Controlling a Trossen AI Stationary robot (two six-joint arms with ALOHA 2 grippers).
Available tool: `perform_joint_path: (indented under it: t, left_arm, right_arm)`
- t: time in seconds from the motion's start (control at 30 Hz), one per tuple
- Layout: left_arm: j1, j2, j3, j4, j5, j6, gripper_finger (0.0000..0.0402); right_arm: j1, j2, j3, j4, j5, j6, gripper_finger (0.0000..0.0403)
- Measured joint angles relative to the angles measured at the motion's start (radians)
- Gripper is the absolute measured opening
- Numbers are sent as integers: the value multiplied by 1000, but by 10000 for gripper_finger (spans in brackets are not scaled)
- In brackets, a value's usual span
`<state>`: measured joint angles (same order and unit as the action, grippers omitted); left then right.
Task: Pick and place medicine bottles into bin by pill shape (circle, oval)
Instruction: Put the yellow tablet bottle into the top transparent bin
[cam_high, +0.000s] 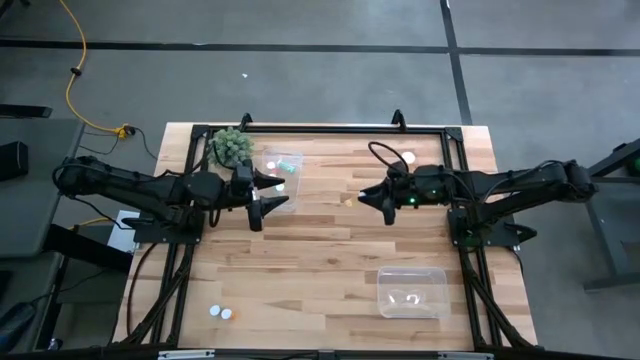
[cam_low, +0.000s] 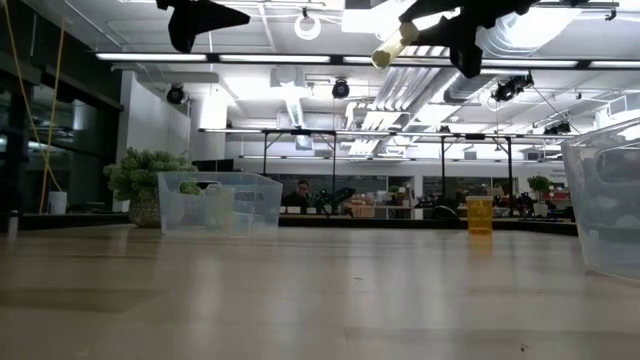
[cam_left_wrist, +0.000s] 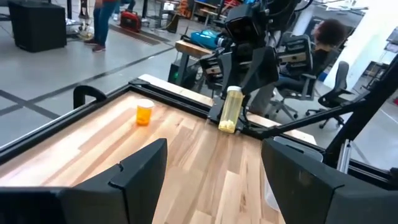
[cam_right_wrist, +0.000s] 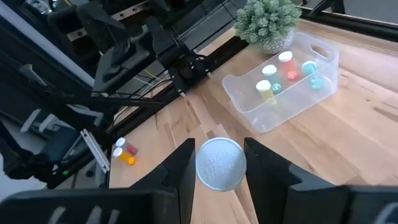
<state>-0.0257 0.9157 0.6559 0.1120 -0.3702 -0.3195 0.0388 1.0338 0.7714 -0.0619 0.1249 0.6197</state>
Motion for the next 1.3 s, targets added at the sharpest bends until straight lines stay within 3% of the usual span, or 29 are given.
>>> perform_joint_path:
  t: [0.17, 0.27, 0.4, 0.77, 1.07, 1.3]
  left_arm:
    - [0, 0, 0, 19, 0, -10, 252]
    - [0, -8, 0, 151, 17, -17, 252]
    - [0, -58, 2, 353, 41, 73, 252]
    - [0, -162, 0, 386, 7, 139, 252]
    - [0, -163, 0, 379, -38, 140, 252]
    - [0, -164, 0, 378, -38, 140, 252]
  right_arm:
    - [1, 1, 0, 7, 26, 0, 103]
    - [1, 13, 10, 70, 43, -38, 103]
    - [-15, 94, 121, 69, 117, -172, 103]
    - [-140, 533, 524, 13, -14, -410, 103]
    - [-219, 867, 836, -241, -57, -419, 103]
    - [-249, 1038, 996, -388, -97, -419, 103]
